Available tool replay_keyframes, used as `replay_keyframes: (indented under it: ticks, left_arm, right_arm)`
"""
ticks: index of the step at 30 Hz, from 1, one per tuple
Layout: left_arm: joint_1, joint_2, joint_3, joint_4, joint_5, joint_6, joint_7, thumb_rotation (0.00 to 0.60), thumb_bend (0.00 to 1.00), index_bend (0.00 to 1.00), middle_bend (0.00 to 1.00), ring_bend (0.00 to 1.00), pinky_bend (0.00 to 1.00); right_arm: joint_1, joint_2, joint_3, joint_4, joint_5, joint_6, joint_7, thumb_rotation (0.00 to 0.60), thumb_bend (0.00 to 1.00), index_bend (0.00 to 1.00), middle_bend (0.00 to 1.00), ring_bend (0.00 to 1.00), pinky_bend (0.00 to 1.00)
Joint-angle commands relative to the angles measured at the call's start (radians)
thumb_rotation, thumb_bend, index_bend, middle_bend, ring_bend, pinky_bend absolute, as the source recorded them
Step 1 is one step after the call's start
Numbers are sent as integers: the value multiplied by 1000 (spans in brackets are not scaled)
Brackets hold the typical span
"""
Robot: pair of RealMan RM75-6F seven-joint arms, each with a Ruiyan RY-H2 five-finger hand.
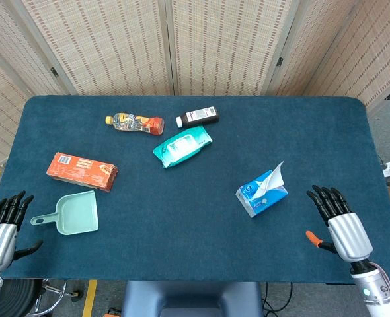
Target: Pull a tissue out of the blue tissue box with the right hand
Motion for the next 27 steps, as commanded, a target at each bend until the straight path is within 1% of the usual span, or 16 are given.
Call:
replay_keyframes:
  ticks: [1, 7, 11, 14, 17, 20, 24, 27]
  left_arm:
    - [1, 1, 1, -1, 2, 2, -2, 600, 212, 0, 0, 0, 73]
    - [1, 3, 2, -2, 1, 1, -3, 600, 211, 0, 0, 0, 72]
    - [-1, 4, -1, -1, -3, -3, -9, 600, 212, 0, 0, 0, 72]
    - [-3, 8, -2, 0, -9, -11, -18, 600, 211, 0, 0, 0, 72]
    - [-4, 12, -4, 0, -14, -17, -33, 600, 213, 0, 0, 0, 72]
    - [-8, 15, -3, 0, -18, -29, -39, 600, 212, 0, 0, 0, 72]
    - [-8, 20, 0, -5, -16, -32, -43, 600, 214, 0, 0, 0, 72]
    - [-7, 22, 0, -5, -16, -29, -49, 600, 213, 0, 0, 0, 73]
  right_arm:
    - [-1, 0, 0, -2, 1, -2, -2, 600, 154, 0, 0, 0, 0]
    - [2, 3, 3, -8, 6, -10, 0, 600, 154, 0, 0, 0, 0]
    - [43, 38, 30, -64, 25, -63, 14, 600, 157, 0, 0, 0, 0]
    - [89, 74, 67, -125, 59, -124, -4, 600, 166, 2, 11, 0, 0]
    - [142, 100, 111, -182, 119, -203, -56, 600, 168, 34, 39, 0, 0]
    - [206, 108, 157, -229, 216, -312, -134, 600, 168, 61, 56, 0, 0]
    - [282, 84, 194, -245, 356, -439, -242, 600, 169, 93, 77, 0, 0]
    - [335, 52, 209, -239, 455, -509, -323, 600, 169, 97, 83, 0, 0]
